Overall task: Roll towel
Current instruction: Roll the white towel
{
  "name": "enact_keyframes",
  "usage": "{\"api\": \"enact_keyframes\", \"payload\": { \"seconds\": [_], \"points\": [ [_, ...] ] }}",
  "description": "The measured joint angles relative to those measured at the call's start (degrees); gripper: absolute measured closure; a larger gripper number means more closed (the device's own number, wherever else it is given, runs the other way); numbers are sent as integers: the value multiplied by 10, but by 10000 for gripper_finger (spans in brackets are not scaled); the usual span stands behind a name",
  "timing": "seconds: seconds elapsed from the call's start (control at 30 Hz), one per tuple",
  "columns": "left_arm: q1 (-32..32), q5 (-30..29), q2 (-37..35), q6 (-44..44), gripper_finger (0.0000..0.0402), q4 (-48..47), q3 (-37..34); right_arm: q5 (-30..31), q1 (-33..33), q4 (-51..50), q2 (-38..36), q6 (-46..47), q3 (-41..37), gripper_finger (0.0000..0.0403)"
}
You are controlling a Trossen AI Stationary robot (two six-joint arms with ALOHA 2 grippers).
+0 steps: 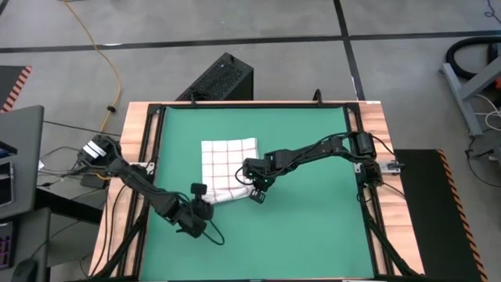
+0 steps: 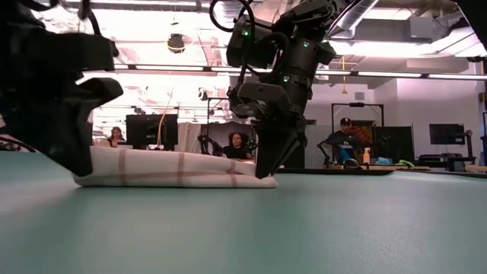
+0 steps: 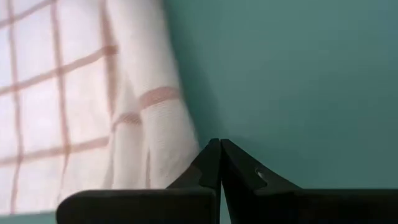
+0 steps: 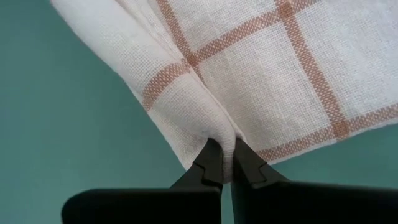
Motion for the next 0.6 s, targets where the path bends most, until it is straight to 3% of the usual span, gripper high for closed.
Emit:
{"api": "enact_keyframes", "payload": {
  "seconds": [0.5,0.6],
  "points": [
    [38,-40,-65,4,401,-61,5,-2,0,2,0,-5,0,386],
    [47,-75,-89,6,401,-82,5,-2,0,2,0,-9,0,386]
  ]
}}
